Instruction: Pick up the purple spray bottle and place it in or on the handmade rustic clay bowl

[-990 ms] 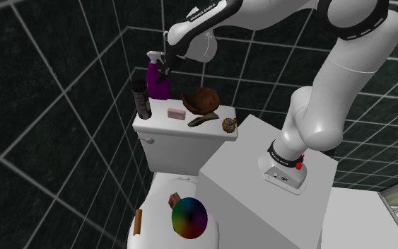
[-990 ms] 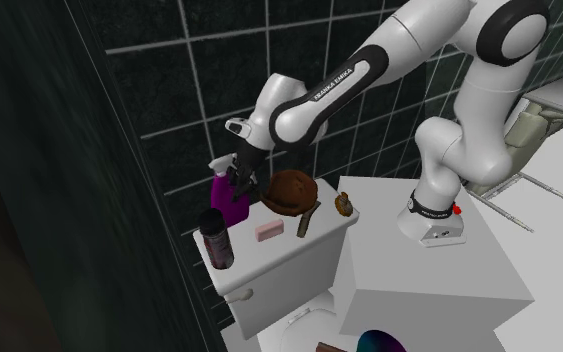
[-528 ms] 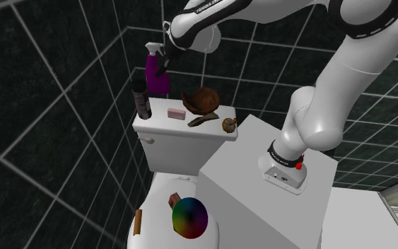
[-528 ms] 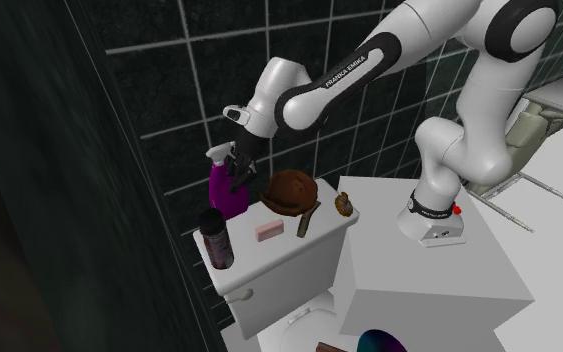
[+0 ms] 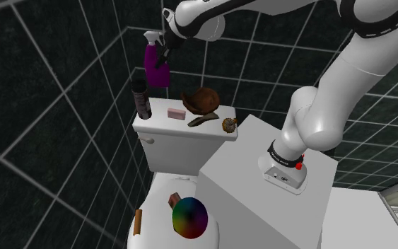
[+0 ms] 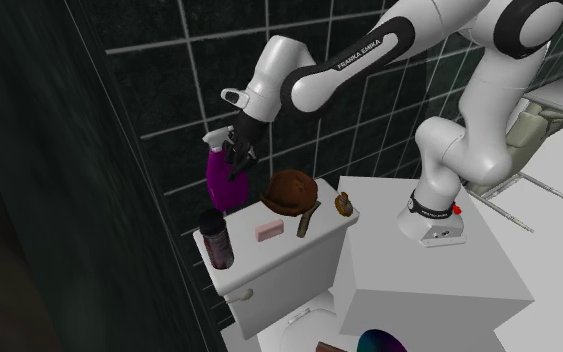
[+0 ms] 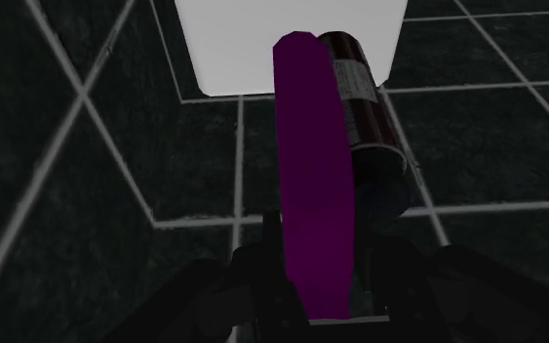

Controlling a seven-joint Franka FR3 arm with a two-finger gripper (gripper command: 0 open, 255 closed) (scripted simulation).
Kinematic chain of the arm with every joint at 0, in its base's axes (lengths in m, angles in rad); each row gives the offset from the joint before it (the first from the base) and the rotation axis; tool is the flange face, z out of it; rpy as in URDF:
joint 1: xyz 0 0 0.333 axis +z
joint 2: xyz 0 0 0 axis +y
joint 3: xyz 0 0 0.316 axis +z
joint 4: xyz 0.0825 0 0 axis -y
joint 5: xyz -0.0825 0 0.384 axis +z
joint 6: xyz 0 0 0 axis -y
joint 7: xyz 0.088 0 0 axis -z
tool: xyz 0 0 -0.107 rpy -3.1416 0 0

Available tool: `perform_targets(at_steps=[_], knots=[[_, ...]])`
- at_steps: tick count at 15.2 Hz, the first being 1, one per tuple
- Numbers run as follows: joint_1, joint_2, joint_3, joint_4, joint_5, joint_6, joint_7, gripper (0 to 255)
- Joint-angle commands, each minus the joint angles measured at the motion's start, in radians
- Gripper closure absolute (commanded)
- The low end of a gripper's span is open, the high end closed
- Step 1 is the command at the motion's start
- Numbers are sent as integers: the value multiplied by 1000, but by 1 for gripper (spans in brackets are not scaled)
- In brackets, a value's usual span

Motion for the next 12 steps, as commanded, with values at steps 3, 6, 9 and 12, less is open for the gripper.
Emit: perform_targets(at_steps=[3, 6, 9, 12], knots=[[-12, -46, -3, -16, -35, -26, 17, 255], [-38, -150, -15, -121, -70, -24, 0, 255], [-75, -255, -26, -217, -109, -32, -16, 255], [-121, -359, -37, -304, -150, -53, -34, 255]])
